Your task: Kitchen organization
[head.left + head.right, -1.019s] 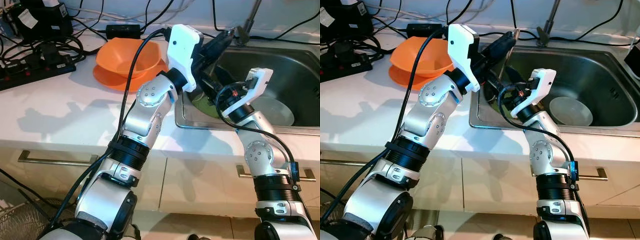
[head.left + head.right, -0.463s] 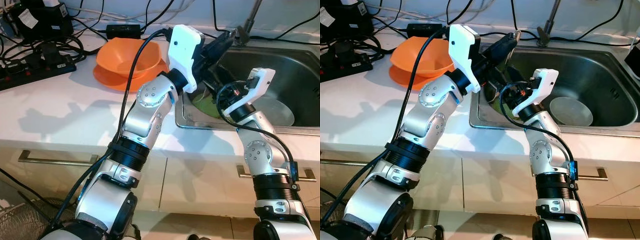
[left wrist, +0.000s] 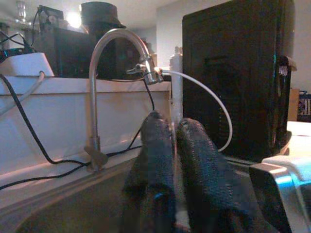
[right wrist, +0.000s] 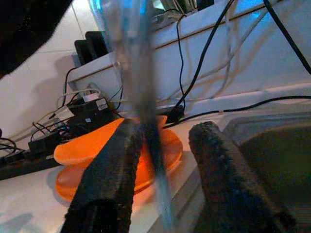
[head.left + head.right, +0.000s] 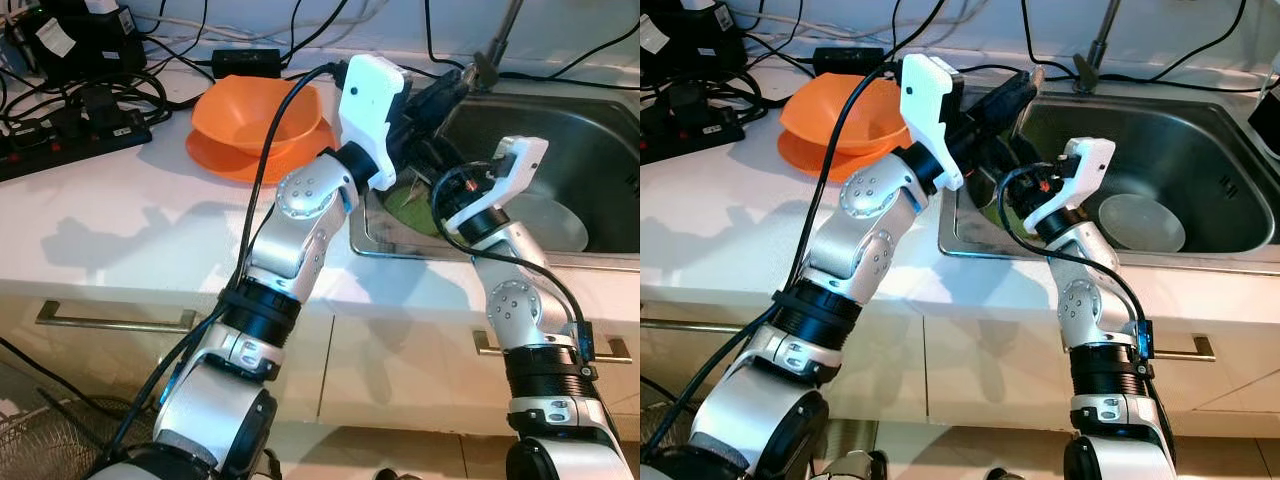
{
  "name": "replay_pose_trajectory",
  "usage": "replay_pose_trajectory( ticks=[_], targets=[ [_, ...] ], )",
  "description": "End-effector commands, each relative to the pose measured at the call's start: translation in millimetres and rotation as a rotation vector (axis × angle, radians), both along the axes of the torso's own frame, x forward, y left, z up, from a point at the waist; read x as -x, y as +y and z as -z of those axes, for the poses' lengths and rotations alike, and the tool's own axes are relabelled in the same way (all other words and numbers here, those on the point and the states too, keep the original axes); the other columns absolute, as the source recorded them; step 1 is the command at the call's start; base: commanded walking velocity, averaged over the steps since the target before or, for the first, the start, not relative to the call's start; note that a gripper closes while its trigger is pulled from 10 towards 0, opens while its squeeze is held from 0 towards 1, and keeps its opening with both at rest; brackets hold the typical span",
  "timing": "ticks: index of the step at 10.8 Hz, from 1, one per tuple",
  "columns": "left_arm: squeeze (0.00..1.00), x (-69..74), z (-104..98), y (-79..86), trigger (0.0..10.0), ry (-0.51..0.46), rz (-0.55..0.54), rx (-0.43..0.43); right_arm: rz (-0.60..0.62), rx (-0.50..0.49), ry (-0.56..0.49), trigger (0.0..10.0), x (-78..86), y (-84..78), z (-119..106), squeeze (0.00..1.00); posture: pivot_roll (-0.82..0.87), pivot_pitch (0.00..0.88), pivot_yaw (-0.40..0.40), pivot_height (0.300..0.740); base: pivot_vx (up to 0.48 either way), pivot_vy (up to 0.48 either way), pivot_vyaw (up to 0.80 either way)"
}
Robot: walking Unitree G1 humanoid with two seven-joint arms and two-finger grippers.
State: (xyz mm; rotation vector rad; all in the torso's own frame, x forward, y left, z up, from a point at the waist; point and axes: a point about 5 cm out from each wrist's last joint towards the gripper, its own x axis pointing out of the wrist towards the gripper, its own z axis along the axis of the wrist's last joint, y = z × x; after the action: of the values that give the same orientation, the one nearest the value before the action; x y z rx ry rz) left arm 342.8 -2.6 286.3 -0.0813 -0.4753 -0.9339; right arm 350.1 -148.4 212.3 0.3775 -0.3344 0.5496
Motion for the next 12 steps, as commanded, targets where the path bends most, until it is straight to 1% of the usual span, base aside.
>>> replay_pose_trajectory(
  ticks=[1, 5, 7, 8, 10, 12],
  targets=[
    [1.0, 5.0, -3.4, -4.2, 10.0, -0.016, 0.028, -0.004, 0.01, -0.004, -0.023, 0.0, -1.5, -0.8, -5.6, 0.0, 0.12, 0.083, -0.029, 0.74, 0.0, 0.0, 0.0],
    [1.0, 3.1, -5.0, -1.6, 10.0, -0.013, -0.01, 0.01, 0.009, 0.001, -0.028, 0.0, -2.7, -2.2, -6.3, 0.0, 0.12, 0.074, -0.036, 0.74, 0.0, 0.0, 0.0],
    [1.0, -0.5, -4.8, 3.2, 10.0, -0.011, -0.056, 0.012, 0.018, 0.001, -0.022, 0.0, -4.0, -3.8, -5.8, 0.0, 0.12, 0.081, -0.039, 0.74, 0.0, 0.0, 0.0],
    [0.0, -2.1, -3.3, 6.3, 10.0, -0.01, -0.081, 0.005, 0.035, -0.001, -0.018, 0.0, -4.9, -6.2, -5.0, 0.0, 0.12, 0.089, -0.041, 0.74, 0.0, 0.0, 0.0],
    [0.0, -2.6, -0.1, 12.7, 10.0, -0.005, -0.109, 0.004, 0.064, 0.01, -0.011, 0.0, -6.5, -10.2, -3.0, 0.0, 0.12, 0.093, -0.042, 0.74, 0.0, 0.0, 0.0],
    [0.0, -5.9, 9.1, 26.9, 10.0, 0.022, -0.175, -0.004, 0.103, 0.034, -0.003, 0.0, -9.3, -13.6, -0.3, 0.0, 0.13, 0.095, -0.038, 0.74, 0.0, 0.0, 0.0]
  ],
)
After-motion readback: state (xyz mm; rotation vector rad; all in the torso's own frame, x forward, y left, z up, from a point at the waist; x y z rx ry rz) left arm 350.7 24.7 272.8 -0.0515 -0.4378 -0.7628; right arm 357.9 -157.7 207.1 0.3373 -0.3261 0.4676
